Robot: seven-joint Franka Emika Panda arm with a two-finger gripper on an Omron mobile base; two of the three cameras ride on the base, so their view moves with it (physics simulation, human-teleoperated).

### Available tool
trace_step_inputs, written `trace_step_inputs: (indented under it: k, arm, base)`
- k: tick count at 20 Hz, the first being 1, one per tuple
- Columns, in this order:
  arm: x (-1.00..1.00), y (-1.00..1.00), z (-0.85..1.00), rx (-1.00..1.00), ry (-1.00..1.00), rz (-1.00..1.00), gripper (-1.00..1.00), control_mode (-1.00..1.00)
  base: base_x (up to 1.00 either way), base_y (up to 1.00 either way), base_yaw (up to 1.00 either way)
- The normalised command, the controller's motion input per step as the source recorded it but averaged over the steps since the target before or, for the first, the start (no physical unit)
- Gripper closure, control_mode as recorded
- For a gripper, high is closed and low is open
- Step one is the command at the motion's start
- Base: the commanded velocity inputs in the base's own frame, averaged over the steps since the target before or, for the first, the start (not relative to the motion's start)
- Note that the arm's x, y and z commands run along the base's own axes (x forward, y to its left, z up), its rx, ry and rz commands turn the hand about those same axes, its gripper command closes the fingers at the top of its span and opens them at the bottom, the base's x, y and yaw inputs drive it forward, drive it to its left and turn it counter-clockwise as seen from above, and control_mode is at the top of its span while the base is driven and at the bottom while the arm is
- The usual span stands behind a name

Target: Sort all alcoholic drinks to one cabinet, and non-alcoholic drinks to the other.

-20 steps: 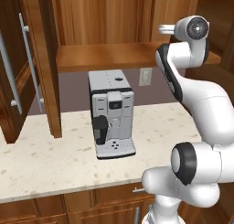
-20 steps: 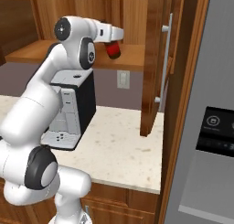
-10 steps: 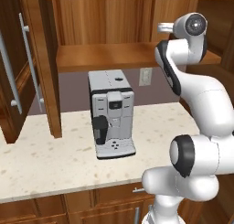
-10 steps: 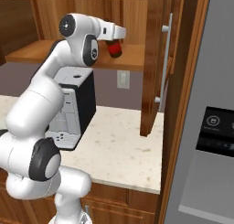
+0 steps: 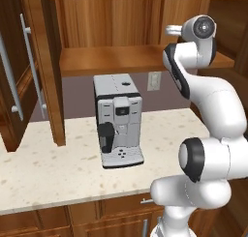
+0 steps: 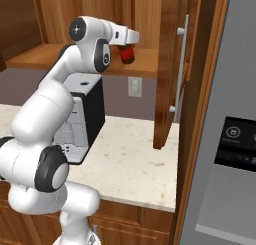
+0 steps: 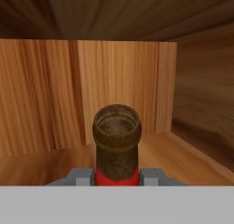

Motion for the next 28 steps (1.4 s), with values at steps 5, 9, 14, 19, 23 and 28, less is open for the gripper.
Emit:
trace_step_inputs:
  k: [5, 9, 14, 19, 23, 28]
  arm:
    - [0.19, -0.07, -0.07, 0.0, 0.0, -0.01, 1.0, -1.0]
    - [0.19, -0.09, -0.05, 0.01, 0.0, -0.01, 1.0, -1.0]
    - [0.12, -0.03, -0.06, 0.01, 0.0, -0.01, 1.0, -1.0]
    - [0.09, -0.01, -0.06, 0.03, 0.0, -0.01, 1.0, -1.0]
    - [0.08, -0.01, -0.05, 0.02, 0.0, -0.01, 1.0, -1.0]
    - [0.06, -0.02, -0.06, 0.02, 0.0, -0.01, 1.0, -1.0]
  base:
    - [0.0, 0.0, 0.0]
    - [0.0, 0.0, 0.0]
    - [0.0, 0.0, 0.0]
    - [0.0, 0.0, 0.0]
    - [0.0, 0.0, 0.0]
    - [0.0, 0.0, 0.0]
